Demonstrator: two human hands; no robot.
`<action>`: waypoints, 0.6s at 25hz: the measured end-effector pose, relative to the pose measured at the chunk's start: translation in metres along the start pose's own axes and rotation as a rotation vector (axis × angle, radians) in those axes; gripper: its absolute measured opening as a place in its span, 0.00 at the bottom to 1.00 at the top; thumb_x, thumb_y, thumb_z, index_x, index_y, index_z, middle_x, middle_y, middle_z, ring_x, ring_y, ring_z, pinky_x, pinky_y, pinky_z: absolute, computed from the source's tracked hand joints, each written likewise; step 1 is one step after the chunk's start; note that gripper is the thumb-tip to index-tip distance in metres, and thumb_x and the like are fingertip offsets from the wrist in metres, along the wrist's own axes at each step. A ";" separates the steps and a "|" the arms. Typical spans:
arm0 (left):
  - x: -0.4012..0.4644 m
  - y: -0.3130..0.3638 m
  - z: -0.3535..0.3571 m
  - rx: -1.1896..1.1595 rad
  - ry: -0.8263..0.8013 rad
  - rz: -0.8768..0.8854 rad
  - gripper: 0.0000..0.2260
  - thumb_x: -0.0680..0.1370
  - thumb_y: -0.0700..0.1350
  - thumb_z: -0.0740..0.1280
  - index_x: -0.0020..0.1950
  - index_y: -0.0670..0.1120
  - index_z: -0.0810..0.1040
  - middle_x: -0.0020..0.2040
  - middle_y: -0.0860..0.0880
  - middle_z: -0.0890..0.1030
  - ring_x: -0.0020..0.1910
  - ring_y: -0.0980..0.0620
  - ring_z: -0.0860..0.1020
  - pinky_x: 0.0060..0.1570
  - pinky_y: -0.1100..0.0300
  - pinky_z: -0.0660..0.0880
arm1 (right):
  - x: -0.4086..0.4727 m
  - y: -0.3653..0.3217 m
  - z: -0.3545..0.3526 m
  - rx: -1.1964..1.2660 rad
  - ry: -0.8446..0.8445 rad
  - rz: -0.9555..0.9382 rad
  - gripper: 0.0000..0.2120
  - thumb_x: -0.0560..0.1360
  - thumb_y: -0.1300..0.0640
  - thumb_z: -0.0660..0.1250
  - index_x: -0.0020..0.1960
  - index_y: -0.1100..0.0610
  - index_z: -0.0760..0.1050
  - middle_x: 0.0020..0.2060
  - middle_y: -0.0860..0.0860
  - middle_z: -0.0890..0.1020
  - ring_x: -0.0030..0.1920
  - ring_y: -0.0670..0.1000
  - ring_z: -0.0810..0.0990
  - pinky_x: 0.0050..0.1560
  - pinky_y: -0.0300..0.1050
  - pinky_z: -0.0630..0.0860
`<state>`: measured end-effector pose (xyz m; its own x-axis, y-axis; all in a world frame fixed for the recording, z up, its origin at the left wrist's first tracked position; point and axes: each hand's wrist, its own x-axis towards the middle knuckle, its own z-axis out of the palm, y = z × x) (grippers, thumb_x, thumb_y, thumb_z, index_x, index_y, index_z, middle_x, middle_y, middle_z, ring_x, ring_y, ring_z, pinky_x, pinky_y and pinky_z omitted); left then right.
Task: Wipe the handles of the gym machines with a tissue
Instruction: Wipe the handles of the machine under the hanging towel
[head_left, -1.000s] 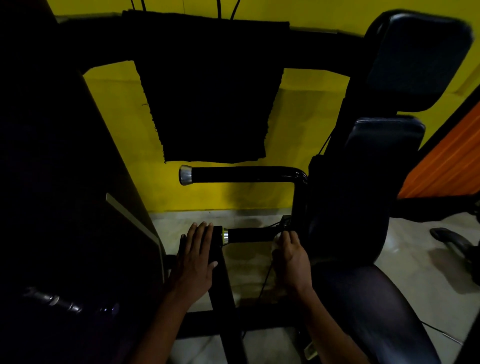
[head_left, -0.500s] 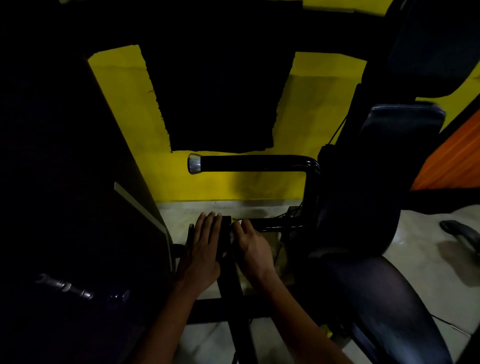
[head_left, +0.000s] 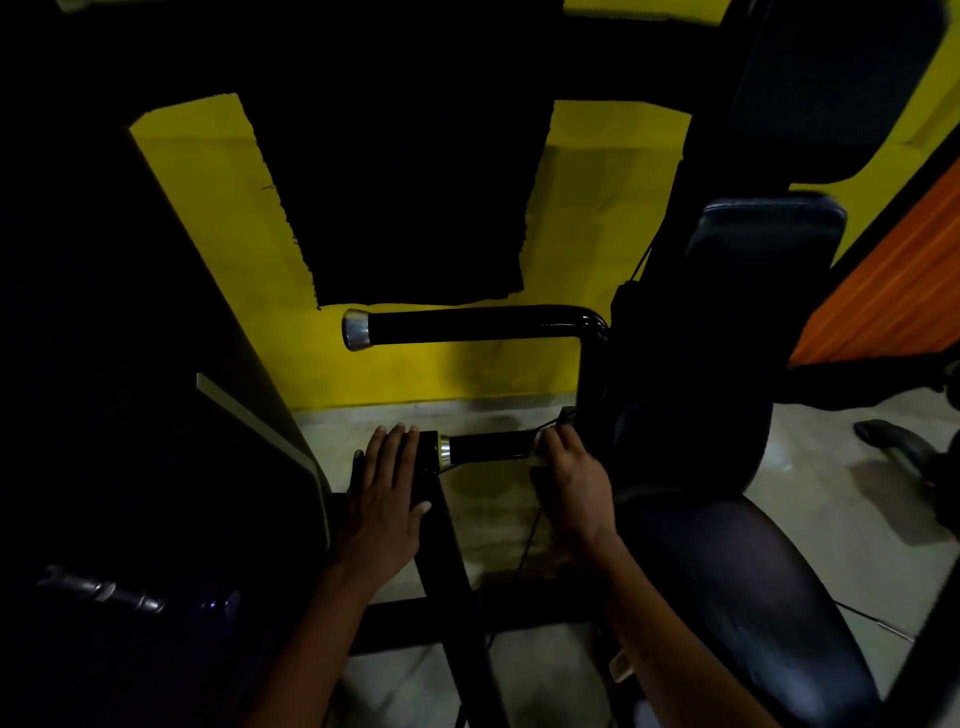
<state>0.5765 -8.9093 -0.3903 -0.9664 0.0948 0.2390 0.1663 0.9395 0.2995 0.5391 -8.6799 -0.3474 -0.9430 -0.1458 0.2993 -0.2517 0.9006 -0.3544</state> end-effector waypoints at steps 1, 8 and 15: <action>0.000 0.000 0.000 0.004 0.001 0.003 0.42 0.71 0.46 0.73 0.78 0.44 0.51 0.77 0.44 0.57 0.76 0.44 0.52 0.72 0.41 0.57 | 0.000 0.007 -0.004 0.013 0.021 0.037 0.15 0.64 0.66 0.74 0.49 0.62 0.75 0.44 0.57 0.78 0.30 0.56 0.79 0.26 0.37 0.62; 0.000 0.004 -0.001 -0.001 0.014 -0.008 0.44 0.69 0.45 0.74 0.78 0.44 0.52 0.76 0.43 0.59 0.76 0.43 0.54 0.71 0.41 0.59 | -0.009 0.015 -0.003 0.185 0.155 0.252 0.07 0.72 0.61 0.70 0.47 0.61 0.73 0.44 0.54 0.75 0.37 0.54 0.76 0.31 0.42 0.69; 0.001 0.003 0.000 0.001 -0.002 -0.013 0.43 0.70 0.47 0.73 0.78 0.45 0.51 0.77 0.44 0.57 0.76 0.43 0.53 0.72 0.42 0.58 | 0.012 -0.009 0.004 1.253 0.391 1.213 0.08 0.75 0.70 0.63 0.52 0.64 0.75 0.42 0.58 0.77 0.29 0.46 0.76 0.25 0.30 0.72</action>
<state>0.5758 -8.9068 -0.3888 -0.9688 0.0835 0.2332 0.1537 0.9410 0.3015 0.5295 -8.6917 -0.3444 -0.6536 0.5597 -0.5095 0.3003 -0.4261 -0.8534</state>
